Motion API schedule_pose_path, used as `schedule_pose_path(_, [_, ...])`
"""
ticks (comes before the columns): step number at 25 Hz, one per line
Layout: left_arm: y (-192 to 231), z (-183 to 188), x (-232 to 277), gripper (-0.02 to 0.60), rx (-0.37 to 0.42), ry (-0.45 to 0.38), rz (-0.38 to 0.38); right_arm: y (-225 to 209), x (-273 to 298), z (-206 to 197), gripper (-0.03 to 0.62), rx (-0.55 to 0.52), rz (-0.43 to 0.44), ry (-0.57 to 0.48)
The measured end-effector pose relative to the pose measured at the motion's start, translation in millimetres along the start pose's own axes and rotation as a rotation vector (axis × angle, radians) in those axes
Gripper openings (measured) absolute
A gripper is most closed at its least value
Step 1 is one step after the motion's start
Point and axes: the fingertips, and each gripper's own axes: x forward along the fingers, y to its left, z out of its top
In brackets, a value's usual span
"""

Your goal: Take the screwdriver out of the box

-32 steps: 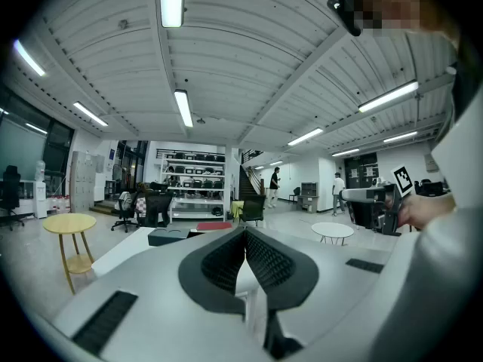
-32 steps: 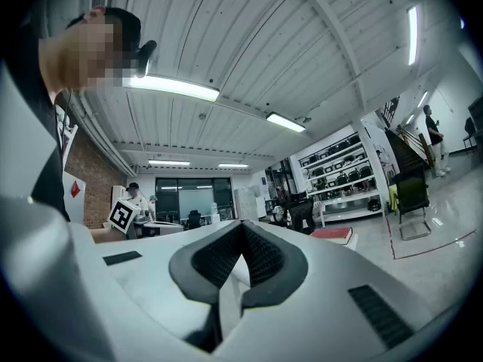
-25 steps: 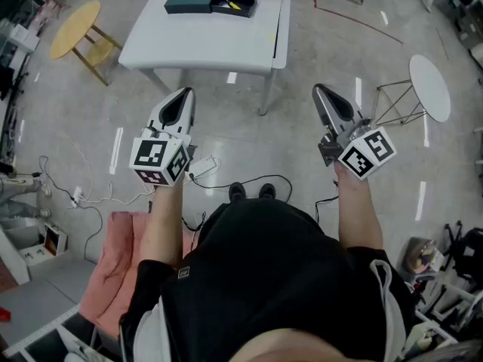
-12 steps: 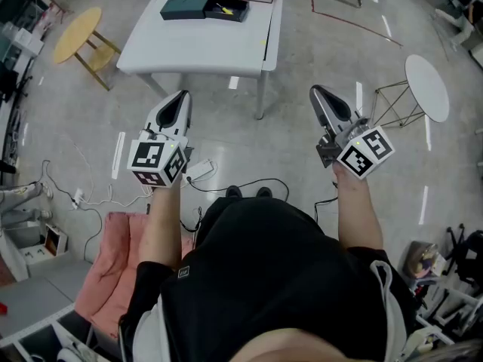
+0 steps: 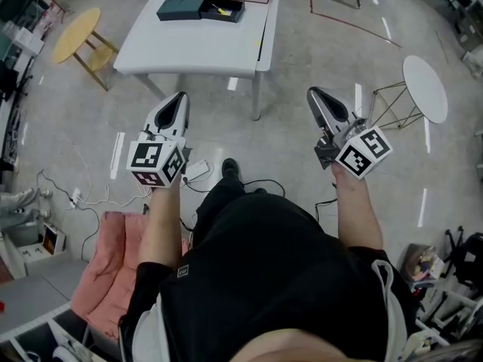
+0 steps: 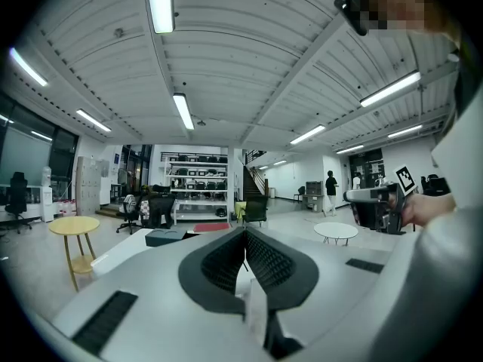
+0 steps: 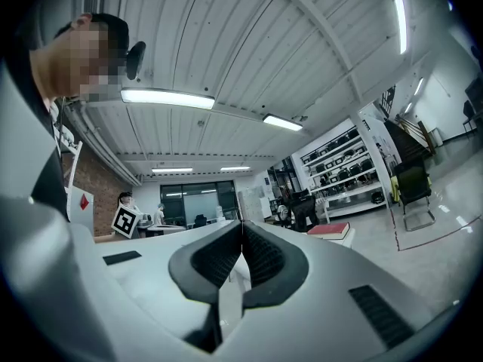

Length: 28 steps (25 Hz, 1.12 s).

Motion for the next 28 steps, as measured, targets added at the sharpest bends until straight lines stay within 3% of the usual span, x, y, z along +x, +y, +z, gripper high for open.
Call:
schedule_pose_path(11, [37.3, -4.9, 55.5, 0.017, -0.027, 0.006, -0.015, -35.3, 51.0, -8.0, 0.029, 0.027, -0.007, 0.043])
schedule_pose_path(18, [103.4, -6.0, 98.5, 0.017, -0.034, 0.019, -0.020, -62.8, 125.8, -11.2, 0.029, 0.035, -0.035, 0.049])
schedule_pose_path(28, [212.1, -6.2, 141.2, 0.017, -0.044, 0.027, -0.043, -67.4, 253.3, -23.8, 0.029, 0.037, -0.038, 0.088])
